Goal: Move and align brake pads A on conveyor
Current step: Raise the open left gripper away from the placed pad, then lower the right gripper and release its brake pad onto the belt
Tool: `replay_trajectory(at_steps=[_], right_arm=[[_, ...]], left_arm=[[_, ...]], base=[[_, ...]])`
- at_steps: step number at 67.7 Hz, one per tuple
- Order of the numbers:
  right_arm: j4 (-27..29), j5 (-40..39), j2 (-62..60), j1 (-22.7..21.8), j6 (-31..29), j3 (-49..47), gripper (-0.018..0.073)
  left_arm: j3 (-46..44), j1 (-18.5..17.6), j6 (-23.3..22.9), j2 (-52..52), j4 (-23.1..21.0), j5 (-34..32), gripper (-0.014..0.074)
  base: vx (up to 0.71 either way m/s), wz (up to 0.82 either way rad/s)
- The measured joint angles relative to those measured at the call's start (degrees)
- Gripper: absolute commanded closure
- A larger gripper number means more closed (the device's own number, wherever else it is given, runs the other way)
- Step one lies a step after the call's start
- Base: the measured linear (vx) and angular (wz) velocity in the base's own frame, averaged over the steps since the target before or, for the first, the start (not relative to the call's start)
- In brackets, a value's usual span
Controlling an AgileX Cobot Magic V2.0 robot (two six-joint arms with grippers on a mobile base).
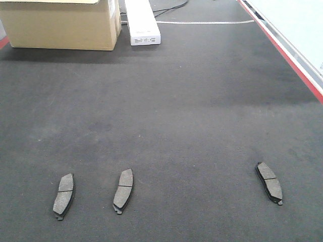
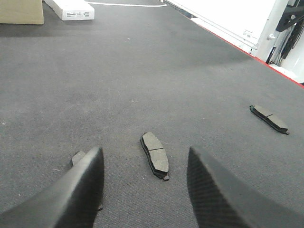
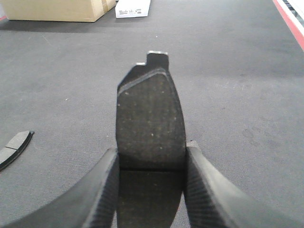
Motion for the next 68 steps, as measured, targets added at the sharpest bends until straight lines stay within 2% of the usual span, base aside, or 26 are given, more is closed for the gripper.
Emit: replay_trajectory(at_steps=[12,19,52,68], right_arm=[[0.00,-0.32,0.53,0.00,0.00,0.00,0.0561],[0.62,0.25,5.19,0.00,0.04,-1.42,0.0557],[12.14,0.26,51.59,0.00,-1.81,-21.42,0.0535],[14.17,0.73,71.75,0.00,-3.94,-29.45,0.0529]], left_arm=[[0.00,0.00,0.00,0.00,0.00,0.00,0.0206],[0.00,0.00,0.00,0.00,0.00,0.00,0.0206],[0.00,0.00,0.00,0.00,0.00,0.00,0.0206],[0.00,0.00,0.00,0.00,0.00,0.00,0.0206]], base=[[0.00,0.00],[0.00,0.00],[0.00,0.00],[0.00,0.00]])
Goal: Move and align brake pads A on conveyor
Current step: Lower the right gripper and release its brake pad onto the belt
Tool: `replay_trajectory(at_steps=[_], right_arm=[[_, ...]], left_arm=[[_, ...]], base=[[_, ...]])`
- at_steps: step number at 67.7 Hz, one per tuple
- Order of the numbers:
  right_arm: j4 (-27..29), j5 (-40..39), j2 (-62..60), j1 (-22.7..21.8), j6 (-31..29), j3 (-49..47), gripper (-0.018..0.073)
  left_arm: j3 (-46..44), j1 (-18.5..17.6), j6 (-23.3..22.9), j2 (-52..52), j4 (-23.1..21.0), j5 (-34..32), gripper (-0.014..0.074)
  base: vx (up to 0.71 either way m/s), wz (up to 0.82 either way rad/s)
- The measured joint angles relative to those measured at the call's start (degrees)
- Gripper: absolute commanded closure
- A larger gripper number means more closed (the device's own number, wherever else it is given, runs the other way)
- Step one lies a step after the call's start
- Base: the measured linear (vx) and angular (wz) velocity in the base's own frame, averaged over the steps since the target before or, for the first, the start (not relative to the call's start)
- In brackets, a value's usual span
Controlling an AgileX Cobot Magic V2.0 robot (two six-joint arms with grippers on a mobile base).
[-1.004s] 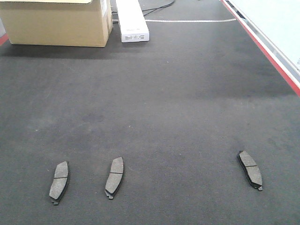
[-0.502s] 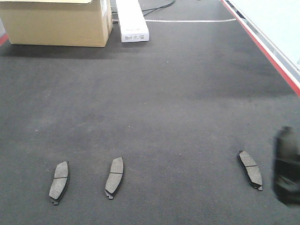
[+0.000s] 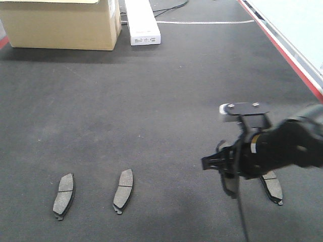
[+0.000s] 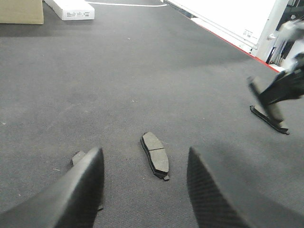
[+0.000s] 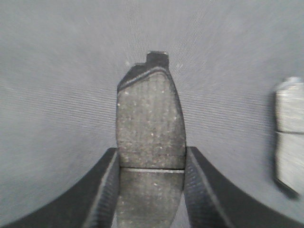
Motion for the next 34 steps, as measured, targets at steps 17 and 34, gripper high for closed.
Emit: replay_trajectory(at_steps=[17,34], right_arm=[[3.85,1.46,12.47,0.00,-3.08,-5.72,0.0488],[4.09,3.48,18.98,0.00,-2.91,-9.01,0.0242]], left_arm=[[0.00,0.00,0.00,0.00,0.00,0.00,0.0206],[0.00,0.00,0.00,0.00,0.00,0.00,0.0206]], base=[[0.00,0.00],[0.00,0.00]])
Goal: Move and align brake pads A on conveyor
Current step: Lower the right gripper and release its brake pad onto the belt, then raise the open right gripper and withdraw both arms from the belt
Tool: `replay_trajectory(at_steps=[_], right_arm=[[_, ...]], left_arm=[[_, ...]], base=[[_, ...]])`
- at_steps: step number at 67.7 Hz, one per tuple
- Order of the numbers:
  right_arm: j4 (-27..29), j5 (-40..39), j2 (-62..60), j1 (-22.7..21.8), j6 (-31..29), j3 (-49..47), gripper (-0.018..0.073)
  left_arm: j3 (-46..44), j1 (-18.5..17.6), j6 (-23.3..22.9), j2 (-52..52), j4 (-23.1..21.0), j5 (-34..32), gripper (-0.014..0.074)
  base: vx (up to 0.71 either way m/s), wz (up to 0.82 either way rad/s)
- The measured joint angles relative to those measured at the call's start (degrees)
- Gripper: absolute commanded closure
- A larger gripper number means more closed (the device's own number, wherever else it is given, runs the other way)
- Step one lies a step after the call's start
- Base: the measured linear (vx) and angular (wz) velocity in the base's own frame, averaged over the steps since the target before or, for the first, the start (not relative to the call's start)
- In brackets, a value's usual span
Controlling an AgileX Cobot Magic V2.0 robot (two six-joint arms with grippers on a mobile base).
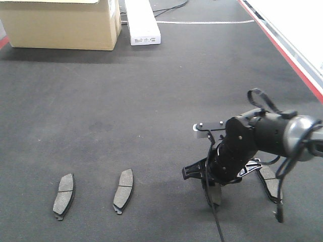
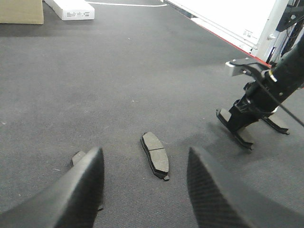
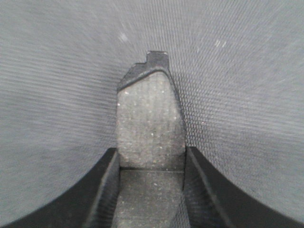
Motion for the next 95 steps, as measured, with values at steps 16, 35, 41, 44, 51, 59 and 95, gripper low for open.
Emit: replay_trajectory(at_steps=[16,35,41,44,51,59,95], right_arm=[[-0.87,0.53,-0.94,0.00,0.06,-0.35,0.0105],[-3.86,1.50,-15.86,0.00,0.06,-0.35,0.0106],[-5.45,2.84,-22.12,0.00,0.06,-0.35,0.0106],[-6.19,3.61,-25.48,0.00,0.06,-0.35,0.0106],[-7.89,5.91,-32.45,0.00,0.06,-0.28,0.0106],[-8.53,6.54,-41.09,0.00,-0.82,1.77,0.0106],[-8.48,-2.22,-79.10,0.00,-4.17,27.15,0.0106]], left_arm=[[0.00,0.00,0.00,0.00,0.00,0.00,0.0206],[0.00,0.00,0.00,0.00,0.00,0.00,0.0206],[0.00,0.00,0.00,0.00,0.00,0.00,0.0206],[0.00,0.00,0.00,0.00,0.00,0.00,0.0206],[0.00,0.00,0.00,0.00,0.00,0.00,0.0206],[0.00,0.00,0.00,0.00,0.00,0.00,0.0206],[0.00,0.00,0.00,0.00,0.00,0.00,0.0206]], base=[[0.00,0.00],[0.00,0.00],[0.00,0.00],[0.00,0.00],[0.00,0.00],[0.00,0.00],[0.00,0.00]])
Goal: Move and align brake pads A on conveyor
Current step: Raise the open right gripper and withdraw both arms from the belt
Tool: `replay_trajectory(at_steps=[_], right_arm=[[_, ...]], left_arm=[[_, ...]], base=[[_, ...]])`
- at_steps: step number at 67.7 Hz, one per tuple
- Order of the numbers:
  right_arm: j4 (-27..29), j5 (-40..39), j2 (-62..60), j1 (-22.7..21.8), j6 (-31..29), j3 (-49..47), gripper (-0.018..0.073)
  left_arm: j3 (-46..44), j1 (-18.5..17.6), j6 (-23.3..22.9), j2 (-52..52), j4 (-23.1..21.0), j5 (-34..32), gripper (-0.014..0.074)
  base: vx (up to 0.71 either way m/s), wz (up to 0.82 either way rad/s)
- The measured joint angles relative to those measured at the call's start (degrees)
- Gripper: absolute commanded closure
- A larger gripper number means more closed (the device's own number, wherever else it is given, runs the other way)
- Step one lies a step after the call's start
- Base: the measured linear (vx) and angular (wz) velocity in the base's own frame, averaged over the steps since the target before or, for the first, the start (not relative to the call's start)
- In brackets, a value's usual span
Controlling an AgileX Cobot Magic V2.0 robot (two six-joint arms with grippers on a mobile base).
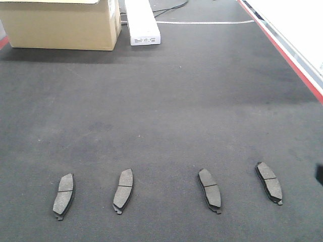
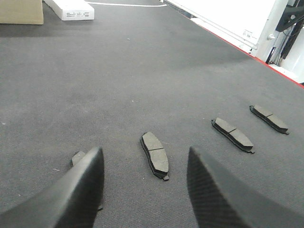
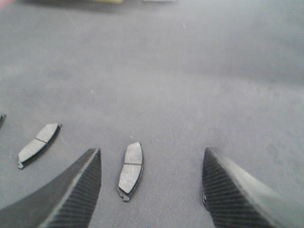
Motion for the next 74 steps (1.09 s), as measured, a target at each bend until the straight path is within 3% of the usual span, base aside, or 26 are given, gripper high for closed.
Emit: replay_trajectory(at_steps=[18,31,35,38,44,47,74], right_arm=[[0.00,-10.18,-17.91,0.00,-2.62,12.25,0.0106],[0.00,-14.47,-20.76,0.00,-3.16,17.46,0.0115],[0.00,-14.41,-20.76,0.00,-3.16,18.34,0.0166],[0.00,-14.35,-20.76,0.00,-3.20,18.49,0.0228],[0.00,-14.35,-20.76,0.00,-3.20,18.49,0.0459],[0.00,-14.35,-20.76,0.00,-3.20,18.49,0.0574],[0.20,-14.31,-20.76,0.00,-3.20,18.49,0.0571]], left_arm=[[0.00,0.00,0.00,0.00,0.57,0.00,0.0206],[0.00,0.00,0.00,0.00,0.62,0.00,0.0221],[0.00,0.00,0.00,0.00,0.62,0.00,0.0277],[0.00,0.00,0.00,0.00,0.62,0.00,0.0374],[0.00,0.00,0.00,0.00,0.62,0.00,0.0596],[0.00,0.00,0.00,0.00,0.62,-0.12,0.0605],[0.00,0.00,0.00,0.00,0.62,-2.12,0.0604]], base=[[0.00,0.00],[0.00,0.00],[0.00,0.00],[0.00,0.00],[0.00,0.00],[0.00,0.00],[0.00,0.00]])
